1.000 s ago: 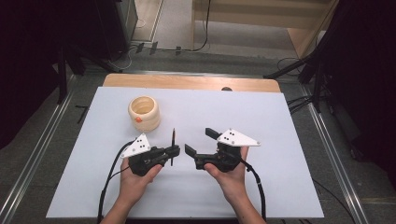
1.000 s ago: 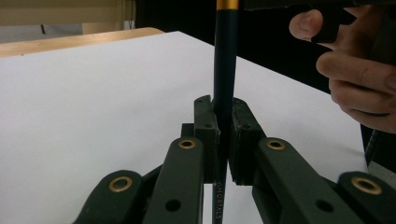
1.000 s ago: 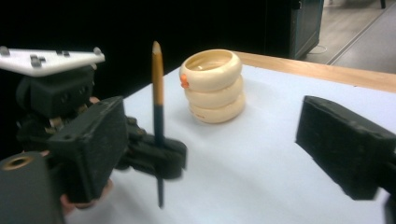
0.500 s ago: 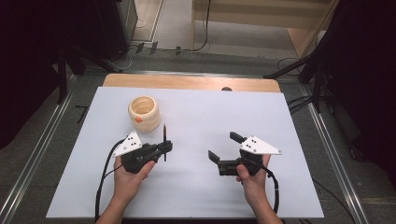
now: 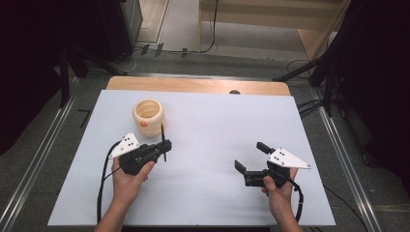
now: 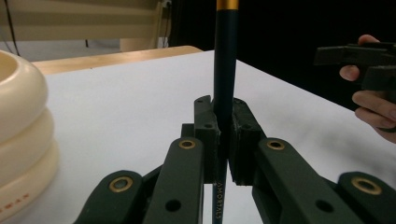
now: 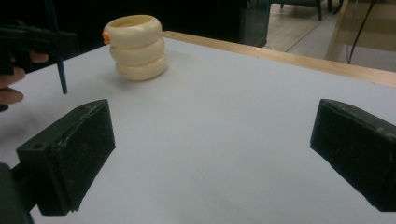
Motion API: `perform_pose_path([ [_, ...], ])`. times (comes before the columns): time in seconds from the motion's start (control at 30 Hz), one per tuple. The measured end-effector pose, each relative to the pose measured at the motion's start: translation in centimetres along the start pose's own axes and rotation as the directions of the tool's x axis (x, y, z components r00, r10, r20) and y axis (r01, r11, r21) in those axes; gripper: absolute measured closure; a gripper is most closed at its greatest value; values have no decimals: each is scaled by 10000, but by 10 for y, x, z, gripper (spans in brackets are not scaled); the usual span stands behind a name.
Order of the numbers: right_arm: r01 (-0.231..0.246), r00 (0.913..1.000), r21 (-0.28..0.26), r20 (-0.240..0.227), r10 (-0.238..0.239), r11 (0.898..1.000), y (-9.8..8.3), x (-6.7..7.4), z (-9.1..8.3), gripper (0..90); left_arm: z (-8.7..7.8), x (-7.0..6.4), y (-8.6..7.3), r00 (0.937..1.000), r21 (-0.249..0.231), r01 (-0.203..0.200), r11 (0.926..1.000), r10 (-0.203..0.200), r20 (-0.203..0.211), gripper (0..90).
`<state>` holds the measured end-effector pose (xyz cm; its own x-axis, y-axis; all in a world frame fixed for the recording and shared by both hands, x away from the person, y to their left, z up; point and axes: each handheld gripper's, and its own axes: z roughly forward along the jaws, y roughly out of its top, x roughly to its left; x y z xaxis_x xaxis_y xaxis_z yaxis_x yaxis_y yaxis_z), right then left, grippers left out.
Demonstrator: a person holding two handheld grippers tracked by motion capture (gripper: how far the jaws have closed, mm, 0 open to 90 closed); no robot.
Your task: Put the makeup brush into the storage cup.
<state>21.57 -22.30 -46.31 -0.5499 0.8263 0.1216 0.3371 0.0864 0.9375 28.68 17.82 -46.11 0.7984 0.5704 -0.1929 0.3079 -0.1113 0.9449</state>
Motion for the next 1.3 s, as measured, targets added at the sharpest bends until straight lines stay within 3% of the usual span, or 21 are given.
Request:
perform_pose_path([
  [0.47,-58,9990,27,442,56,10000,-30,-27,-25,0,-9,16,21,9972,-333,-308,9990,284,-690,846],
  [0.67,315,9980,127,543,-322,9994,-37,-29,-24,0,-8,22,30,9945,-494,-450,9978,401,-963,846],
  [0.93,388,9972,222,631,-401,9990,-42,-32,-24,0,-12,35,44,9904,-761,-525,9957,422,-1317,846],
  [1.3,166,9980,344,610,-187,9993,-47,-36,-22,0,-8,48,57,9843,-1044,-686,9922,503,-1692,846],
])
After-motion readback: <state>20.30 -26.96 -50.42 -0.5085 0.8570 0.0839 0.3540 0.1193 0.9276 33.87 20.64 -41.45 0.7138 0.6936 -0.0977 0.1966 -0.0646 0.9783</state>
